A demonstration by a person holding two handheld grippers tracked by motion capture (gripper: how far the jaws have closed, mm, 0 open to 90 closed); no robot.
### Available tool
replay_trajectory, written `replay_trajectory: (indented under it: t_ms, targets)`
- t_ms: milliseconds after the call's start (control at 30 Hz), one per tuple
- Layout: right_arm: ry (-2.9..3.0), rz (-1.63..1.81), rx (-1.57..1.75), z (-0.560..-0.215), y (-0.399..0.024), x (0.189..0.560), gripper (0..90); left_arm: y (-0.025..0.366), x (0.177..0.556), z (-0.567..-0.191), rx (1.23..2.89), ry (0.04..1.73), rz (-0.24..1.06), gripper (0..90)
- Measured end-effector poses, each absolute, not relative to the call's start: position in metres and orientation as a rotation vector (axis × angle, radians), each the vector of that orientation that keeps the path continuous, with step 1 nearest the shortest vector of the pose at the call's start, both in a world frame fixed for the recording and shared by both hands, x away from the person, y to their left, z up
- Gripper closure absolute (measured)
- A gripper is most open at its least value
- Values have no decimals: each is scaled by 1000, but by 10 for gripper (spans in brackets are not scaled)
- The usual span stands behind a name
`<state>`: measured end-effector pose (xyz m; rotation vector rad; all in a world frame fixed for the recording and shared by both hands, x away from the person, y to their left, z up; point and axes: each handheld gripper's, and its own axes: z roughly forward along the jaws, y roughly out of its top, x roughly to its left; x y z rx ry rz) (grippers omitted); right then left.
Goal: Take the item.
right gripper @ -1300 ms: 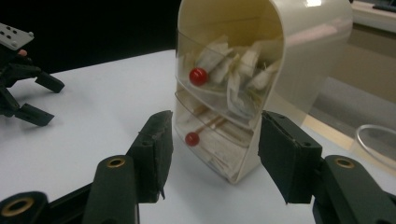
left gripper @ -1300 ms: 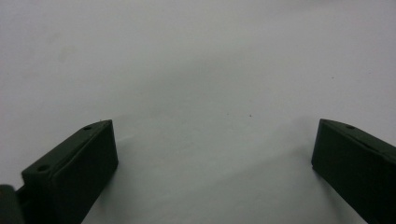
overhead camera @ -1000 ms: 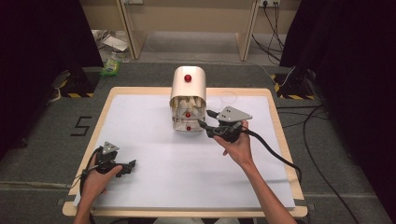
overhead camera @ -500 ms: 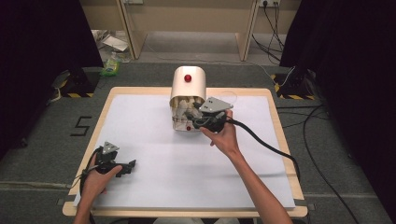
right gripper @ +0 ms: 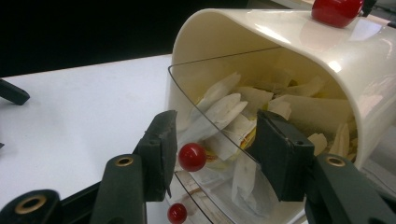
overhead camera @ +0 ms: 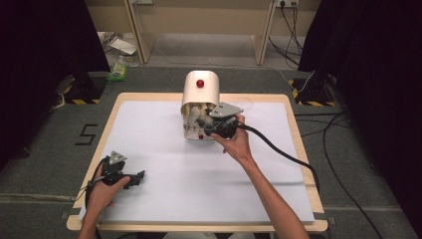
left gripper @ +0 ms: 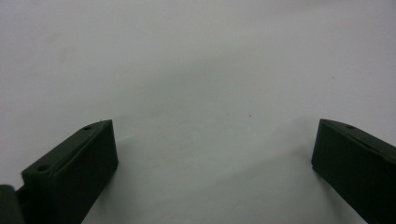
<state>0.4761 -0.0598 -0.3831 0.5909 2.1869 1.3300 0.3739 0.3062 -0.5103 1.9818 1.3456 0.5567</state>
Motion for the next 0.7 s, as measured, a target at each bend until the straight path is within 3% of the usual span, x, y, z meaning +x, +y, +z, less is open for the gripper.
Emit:
replay_trajectory:
  t_ms: [700]
  targets:
    - [2252,1346,550,-381,-66,462,546,306,374,-510,1987,1344,557,0]
